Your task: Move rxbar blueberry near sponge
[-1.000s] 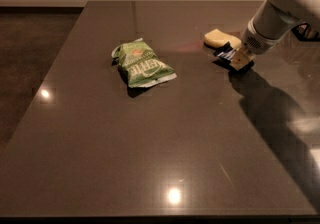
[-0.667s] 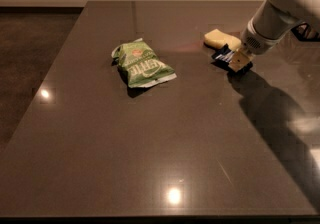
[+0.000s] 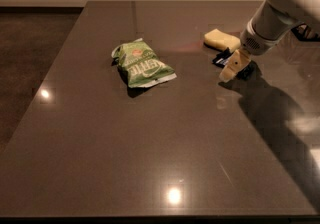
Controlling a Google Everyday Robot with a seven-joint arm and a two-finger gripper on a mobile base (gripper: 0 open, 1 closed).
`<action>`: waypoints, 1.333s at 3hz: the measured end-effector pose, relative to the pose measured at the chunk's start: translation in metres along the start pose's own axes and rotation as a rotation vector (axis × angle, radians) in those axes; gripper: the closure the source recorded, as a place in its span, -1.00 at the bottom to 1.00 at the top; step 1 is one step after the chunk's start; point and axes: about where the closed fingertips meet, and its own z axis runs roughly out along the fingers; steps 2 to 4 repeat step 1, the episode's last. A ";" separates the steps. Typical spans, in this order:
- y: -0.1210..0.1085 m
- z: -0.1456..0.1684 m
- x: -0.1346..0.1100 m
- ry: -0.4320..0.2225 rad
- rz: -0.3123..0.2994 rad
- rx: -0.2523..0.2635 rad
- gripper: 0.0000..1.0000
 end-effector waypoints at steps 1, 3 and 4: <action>0.000 0.000 0.000 0.000 0.000 0.000 -1.00; 0.000 0.000 0.000 0.000 0.000 0.000 -1.00; 0.000 0.000 0.000 0.000 0.000 0.000 -1.00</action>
Offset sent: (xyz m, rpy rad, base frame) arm 0.0000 0.0000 0.0000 0.0000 0.0000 0.0000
